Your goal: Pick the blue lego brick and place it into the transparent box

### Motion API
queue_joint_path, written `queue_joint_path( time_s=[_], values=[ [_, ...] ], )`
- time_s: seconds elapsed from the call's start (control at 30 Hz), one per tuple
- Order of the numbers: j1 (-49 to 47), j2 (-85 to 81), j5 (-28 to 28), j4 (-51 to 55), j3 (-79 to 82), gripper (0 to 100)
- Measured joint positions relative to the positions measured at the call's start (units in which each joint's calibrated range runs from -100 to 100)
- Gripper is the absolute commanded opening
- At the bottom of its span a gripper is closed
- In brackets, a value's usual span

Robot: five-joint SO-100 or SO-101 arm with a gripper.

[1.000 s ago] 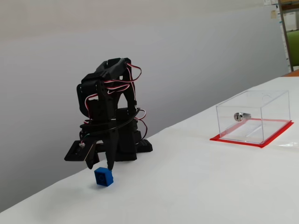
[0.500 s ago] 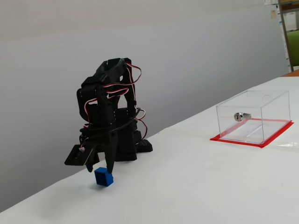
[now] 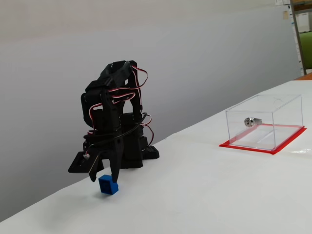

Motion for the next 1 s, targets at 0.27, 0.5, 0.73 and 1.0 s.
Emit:
queue_joint_path(
  time_s=[0.27,0.5,0.73,1.0],
  values=[
    [0.0,1.4,0.0,0.0,0.0,26],
    [0.0,2.1,0.0,-1.1,0.0,26],
    [0.0,2.2,0.0,-1.5,0.2,26],
    [0.0,2.2,-0.2,-1.0,1.7,26]
  ],
)
